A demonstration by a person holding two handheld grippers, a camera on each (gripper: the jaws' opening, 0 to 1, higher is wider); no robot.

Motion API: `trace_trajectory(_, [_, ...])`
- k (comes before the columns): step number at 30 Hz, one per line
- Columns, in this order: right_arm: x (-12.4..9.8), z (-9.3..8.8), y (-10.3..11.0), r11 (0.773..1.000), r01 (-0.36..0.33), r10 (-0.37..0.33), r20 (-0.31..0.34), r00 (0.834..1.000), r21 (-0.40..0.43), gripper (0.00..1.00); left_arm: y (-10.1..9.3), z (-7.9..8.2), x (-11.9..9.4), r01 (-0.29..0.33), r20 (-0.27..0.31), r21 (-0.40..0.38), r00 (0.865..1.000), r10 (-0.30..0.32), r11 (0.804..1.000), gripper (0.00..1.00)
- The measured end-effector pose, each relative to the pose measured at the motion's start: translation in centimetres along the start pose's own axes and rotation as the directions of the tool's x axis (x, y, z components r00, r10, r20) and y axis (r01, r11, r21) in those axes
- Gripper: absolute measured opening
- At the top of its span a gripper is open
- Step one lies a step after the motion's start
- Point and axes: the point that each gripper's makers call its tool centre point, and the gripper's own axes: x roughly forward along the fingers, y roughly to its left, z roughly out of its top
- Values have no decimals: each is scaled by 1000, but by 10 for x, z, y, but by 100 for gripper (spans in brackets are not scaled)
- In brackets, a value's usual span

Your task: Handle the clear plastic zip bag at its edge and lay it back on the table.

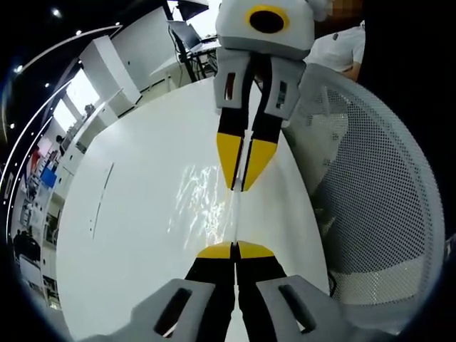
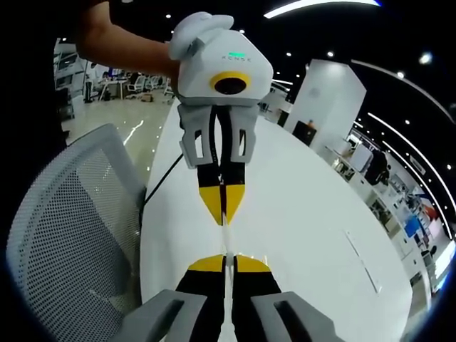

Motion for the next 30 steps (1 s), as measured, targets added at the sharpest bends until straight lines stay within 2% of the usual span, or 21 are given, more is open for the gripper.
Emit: trace_trajectory(30, [-7,-6,0,1000,3,-3,-5,1000,13,0,0,-10,-5,-1,-17,-2,1000,1,1000,0])
